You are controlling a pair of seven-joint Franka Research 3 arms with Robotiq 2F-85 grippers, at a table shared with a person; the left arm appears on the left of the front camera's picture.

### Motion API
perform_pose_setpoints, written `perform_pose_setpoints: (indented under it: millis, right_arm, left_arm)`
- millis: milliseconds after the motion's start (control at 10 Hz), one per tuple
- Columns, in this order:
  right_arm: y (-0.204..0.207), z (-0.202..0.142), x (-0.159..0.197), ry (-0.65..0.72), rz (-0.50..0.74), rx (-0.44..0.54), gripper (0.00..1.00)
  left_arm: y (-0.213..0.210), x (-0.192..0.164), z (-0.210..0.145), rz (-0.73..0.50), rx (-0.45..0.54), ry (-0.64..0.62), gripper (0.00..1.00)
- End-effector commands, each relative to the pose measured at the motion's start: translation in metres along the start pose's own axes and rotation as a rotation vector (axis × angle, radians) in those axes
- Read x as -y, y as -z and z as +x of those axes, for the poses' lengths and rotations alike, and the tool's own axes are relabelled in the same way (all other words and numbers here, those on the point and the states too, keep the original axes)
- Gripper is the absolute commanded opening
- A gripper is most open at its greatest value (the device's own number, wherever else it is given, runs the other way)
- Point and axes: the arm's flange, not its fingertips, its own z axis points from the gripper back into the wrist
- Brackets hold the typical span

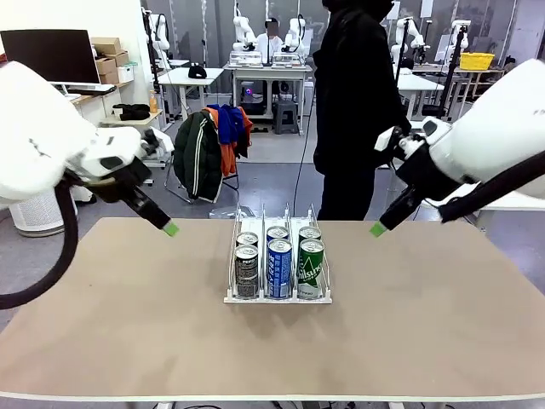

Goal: Fill the beverage cans into the dispenser.
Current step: Pick up the Pepsi coke handed by the human.

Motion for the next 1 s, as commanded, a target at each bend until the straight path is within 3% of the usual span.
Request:
perform_pose_setpoints:
  millis: [0, 200, 300, 400, 700, 900]
  right_arm:
    - [-0.02, 0.003, 0.011, -0.082, 0.125, 0.035, 1.0]
    - [-0.042, -0.008, 0.02, -0.057, 0.118, 0.078, 1.0]
    - [-0.028, -0.016, 0.01, -0.039, 0.062, 0.066, 1.0]
    - [-0.042, 0.001, 0.012, -0.071, 0.1, 0.057, 1.0]
    - [-0.044, -0.004, 0.013, -0.055, 0.083, 0.052, 1.0]
    - [-0.066, 0.018, 0.018, -0.166, -0.053, -0.014, 1.0]
  left_arm:
    - [-0.023, -0.009, -0.007, -0.048, 0.049, 0.039, 1.0]
    - [-0.026, -0.008, -0.016, -0.036, 0.097, 0.013, 1.0]
    - [-0.031, -0.004, -0.004, -0.014, 0.05, 0.034, 1.0]
    - [-0.031, -0.004, -0.004, -0.014, 0.05, 0.034, 1.0]
    - [-0.034, -0.001, -0.002, -0.01, 0.054, 0.036, 1.0]
    - [-0.06, -0.012, 0.011, -0.025, 0.126, 0.1, 1.0]
